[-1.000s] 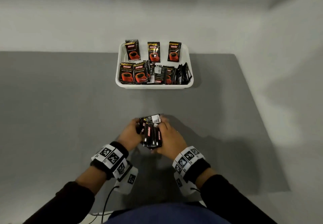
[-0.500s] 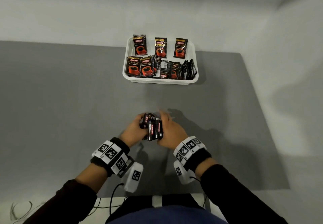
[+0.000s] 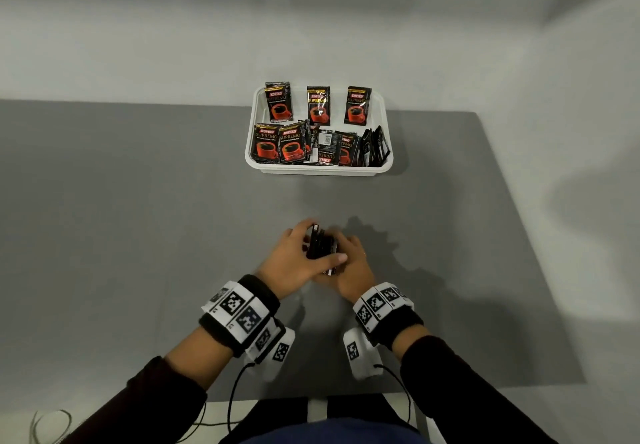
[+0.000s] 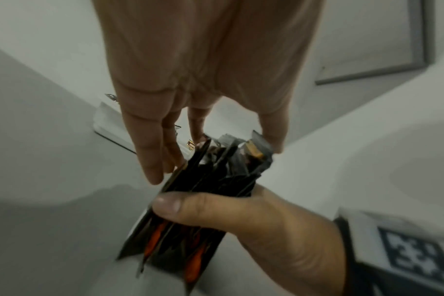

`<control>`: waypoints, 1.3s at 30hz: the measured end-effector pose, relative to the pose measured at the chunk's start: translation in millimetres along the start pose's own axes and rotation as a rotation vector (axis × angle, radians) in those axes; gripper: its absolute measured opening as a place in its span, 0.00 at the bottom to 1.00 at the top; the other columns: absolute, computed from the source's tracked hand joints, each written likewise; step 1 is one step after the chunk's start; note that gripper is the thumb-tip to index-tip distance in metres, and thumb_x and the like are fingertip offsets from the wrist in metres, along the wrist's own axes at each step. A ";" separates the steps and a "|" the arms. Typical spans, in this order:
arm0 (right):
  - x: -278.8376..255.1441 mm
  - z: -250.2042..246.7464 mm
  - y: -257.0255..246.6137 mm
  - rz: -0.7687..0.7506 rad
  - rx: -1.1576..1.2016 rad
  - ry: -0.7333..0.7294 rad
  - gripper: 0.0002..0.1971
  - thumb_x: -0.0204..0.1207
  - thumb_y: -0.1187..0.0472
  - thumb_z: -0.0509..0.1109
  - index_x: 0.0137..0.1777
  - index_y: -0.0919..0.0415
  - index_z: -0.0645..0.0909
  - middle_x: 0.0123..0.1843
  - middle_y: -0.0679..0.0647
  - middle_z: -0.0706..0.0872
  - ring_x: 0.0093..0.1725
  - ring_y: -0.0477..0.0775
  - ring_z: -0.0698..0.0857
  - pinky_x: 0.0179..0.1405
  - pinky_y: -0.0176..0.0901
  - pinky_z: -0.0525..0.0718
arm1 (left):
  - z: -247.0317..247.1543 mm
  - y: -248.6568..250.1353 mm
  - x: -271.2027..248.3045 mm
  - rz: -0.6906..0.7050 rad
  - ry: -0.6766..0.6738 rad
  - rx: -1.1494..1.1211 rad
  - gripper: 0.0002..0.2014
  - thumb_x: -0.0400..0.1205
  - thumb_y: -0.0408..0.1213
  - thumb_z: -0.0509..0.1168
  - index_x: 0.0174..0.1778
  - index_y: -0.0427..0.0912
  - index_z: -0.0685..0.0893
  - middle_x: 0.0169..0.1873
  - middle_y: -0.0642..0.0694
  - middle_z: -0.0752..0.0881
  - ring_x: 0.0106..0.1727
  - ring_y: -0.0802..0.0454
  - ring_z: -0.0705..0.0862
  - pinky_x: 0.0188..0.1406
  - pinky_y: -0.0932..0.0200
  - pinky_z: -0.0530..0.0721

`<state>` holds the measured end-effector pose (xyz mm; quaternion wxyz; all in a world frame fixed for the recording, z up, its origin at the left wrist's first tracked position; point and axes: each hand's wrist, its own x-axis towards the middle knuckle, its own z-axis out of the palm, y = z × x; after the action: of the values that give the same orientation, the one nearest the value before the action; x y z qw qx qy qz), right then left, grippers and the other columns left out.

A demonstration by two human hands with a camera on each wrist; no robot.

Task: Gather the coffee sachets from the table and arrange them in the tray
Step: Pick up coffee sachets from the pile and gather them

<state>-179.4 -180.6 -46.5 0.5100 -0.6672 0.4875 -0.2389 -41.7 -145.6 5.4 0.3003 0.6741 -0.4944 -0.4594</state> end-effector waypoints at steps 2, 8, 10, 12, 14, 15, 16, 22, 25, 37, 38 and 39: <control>1.1 -0.8 1.8 -0.036 -0.067 0.034 0.34 0.59 0.63 0.82 0.65 0.48 0.75 0.60 0.51 0.77 0.60 0.51 0.79 0.53 0.24 0.74 | 5.3 -2.4 2.0 0.054 0.076 0.090 0.34 0.69 0.48 0.76 0.70 0.50 0.71 0.57 0.49 0.75 0.53 0.55 0.79 0.59 0.59 0.80; -2.5 -0.4 7.6 0.021 0.177 -0.054 0.39 0.60 0.71 0.80 0.67 0.44 0.68 0.57 0.38 0.82 0.56 0.35 0.83 0.49 0.25 0.81 | 12.3 -4.0 8.1 0.038 0.044 -0.021 0.32 0.67 0.43 0.78 0.65 0.47 0.73 0.52 0.49 0.80 0.49 0.57 0.81 0.47 0.69 0.80; -1.5 -0.4 8.3 0.025 0.218 -0.040 0.34 0.62 0.74 0.78 0.61 0.42 0.71 0.54 0.40 0.85 0.53 0.37 0.85 0.45 0.27 0.82 | 11.9 -4.8 9.3 0.037 0.036 -0.081 0.32 0.67 0.43 0.79 0.65 0.46 0.74 0.47 0.56 0.80 0.45 0.63 0.81 0.39 0.78 0.79; -0.2 -2.7 5.5 0.028 0.203 -0.032 0.35 0.61 0.71 0.79 0.59 0.39 0.70 0.54 0.39 0.84 0.53 0.36 0.85 0.46 0.30 0.84 | 9.1 -7.9 10.0 0.046 0.058 -0.128 0.27 0.69 0.41 0.77 0.62 0.48 0.75 0.45 0.59 0.80 0.43 0.66 0.81 0.36 0.83 0.77; -1.0 -5.2 5.6 -0.002 0.169 -0.059 0.37 0.59 0.69 0.81 0.61 0.39 0.69 0.57 0.39 0.82 0.57 0.38 0.84 0.54 0.36 0.84 | 6.3 -11.4 9.3 0.059 0.042 -0.148 0.23 0.70 0.37 0.76 0.58 0.53 0.75 0.46 0.59 0.80 0.44 0.67 0.80 0.36 0.85 0.75; -1.7 -5.9 7.6 -0.025 0.154 -0.085 0.40 0.57 0.69 0.82 0.65 0.43 0.68 0.59 0.38 0.80 0.59 0.41 0.83 0.58 0.37 0.83 | 6.0 -13.2 8.1 0.064 0.006 -0.154 0.23 0.71 0.35 0.76 0.57 0.54 0.75 0.47 0.60 0.80 0.45 0.68 0.80 0.37 0.85 0.75; -2.3 -6.6 10.1 -0.035 0.135 -0.109 0.43 0.56 0.68 0.84 0.69 0.48 0.66 0.60 0.38 0.78 0.60 0.41 0.82 0.59 0.35 0.82 | 6.6 -14.9 6.9 0.062 -0.035 -0.161 0.23 0.71 0.34 0.75 0.57 0.55 0.75 0.47 0.61 0.80 0.46 0.68 0.79 0.38 0.84 0.75; -3.9 -9.8 15.8 0.034 0.060 -0.133 0.40 0.55 0.64 0.85 0.61 0.37 0.68 0.54 0.35 0.81 0.55 0.38 0.83 0.48 0.23 0.79 | 11.2 -13.3 6.3 0.049 -0.091 -0.164 0.29 0.70 0.34 0.77 0.65 0.49 0.76 0.58 0.49 0.80 0.59 0.54 0.80 0.56 0.69 0.81; -2.2 -14.0 11.1 0.034 0.071 -0.188 0.39 0.54 0.62 0.85 0.65 0.43 0.71 0.59 0.41 0.80 0.59 0.42 0.81 0.56 0.32 0.79 | 5.3 -7.4 6.3 -0.027 -0.197 -0.164 0.36 0.68 0.35 0.79 0.71 0.50 0.72 0.68 0.43 0.74 0.69 0.48 0.75 0.69 0.51 0.77; 3.9 -40.5 9.8 0.092 -0.093 -0.142 0.33 0.60 0.68 0.82 0.68 0.62 0.78 0.66 0.57 0.82 0.68 0.56 0.79 0.62 0.34 0.72 | 2.4 -6.9 20.0 0.071 -0.316 -0.187 0.32 0.75 0.15 0.64 0.75 0.33 0.64 0.62 0.39 0.79 0.52 0.64 0.81 0.54 0.78 0.77; 3.7 -41.6 10.4 0.069 -0.127 -0.132 0.30 0.59 0.67 0.83 0.64 0.64 0.81 0.67 0.59 0.82 0.69 0.56 0.78 0.63 0.33 0.71 | 3.4 -8.1 21.8 0.087 -0.309 -0.155 0.32 0.75 0.17 0.66 0.75 0.34 0.66 0.62 0.40 0.79 0.55 0.60 0.82 0.54 0.77 0.77; 4.0 -43.4 11.9 0.056 -0.146 -0.124 0.28 0.58 0.67 0.84 0.61 0.65 0.84 0.70 0.59 0.80 0.71 0.56 0.77 0.65 0.33 0.70 | 4.4 -9.1 23.4 0.107 -0.301 -0.118 0.31 0.75 0.19 0.67 0.75 0.34 0.67 0.62 0.40 0.80 0.58 0.54 0.82 0.58 0.74 0.78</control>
<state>-218.0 -203.6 -42.2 0.4957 -0.7023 0.4895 -0.1464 -40.1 -164.4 -11.7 0.2860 0.5514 -0.5411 -0.5669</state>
